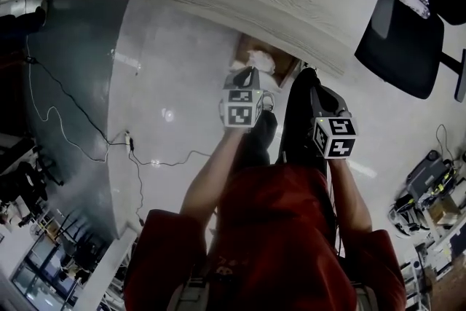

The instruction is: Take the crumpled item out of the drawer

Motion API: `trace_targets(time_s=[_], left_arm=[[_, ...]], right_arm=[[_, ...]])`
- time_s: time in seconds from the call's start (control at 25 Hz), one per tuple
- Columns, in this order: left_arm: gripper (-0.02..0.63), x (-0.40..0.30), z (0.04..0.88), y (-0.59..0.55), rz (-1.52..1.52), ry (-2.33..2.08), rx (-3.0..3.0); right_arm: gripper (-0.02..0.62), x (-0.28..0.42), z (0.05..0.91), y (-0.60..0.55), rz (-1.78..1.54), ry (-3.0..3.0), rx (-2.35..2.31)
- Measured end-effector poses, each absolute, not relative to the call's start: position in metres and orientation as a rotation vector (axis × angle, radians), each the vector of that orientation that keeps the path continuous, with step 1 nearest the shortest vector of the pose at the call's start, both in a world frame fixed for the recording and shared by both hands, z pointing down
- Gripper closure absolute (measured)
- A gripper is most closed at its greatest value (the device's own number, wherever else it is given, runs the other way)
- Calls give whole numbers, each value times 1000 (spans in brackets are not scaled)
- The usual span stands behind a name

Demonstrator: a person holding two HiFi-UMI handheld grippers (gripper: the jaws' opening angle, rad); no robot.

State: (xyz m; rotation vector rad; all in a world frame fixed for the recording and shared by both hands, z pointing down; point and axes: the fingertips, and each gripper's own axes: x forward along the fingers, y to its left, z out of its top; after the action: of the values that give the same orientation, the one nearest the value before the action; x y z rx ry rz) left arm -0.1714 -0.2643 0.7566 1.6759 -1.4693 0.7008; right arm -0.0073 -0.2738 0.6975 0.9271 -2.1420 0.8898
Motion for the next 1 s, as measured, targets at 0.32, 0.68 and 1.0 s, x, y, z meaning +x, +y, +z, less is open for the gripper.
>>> trace_targets(time_s=[0.32,0.68,1.0], left_arm=[[551,-171,803,-274,742,-1447,1645],[523,-174,833,-280,764,-1441,1573],[523,-176,846,-285,813,-1427,1540]], right_arm=[[594,-13,722,-276,910,-2127,891],[594,-9,734,-274,927,-2114,865],[594,-4,737,-275,945,-2103,874]])
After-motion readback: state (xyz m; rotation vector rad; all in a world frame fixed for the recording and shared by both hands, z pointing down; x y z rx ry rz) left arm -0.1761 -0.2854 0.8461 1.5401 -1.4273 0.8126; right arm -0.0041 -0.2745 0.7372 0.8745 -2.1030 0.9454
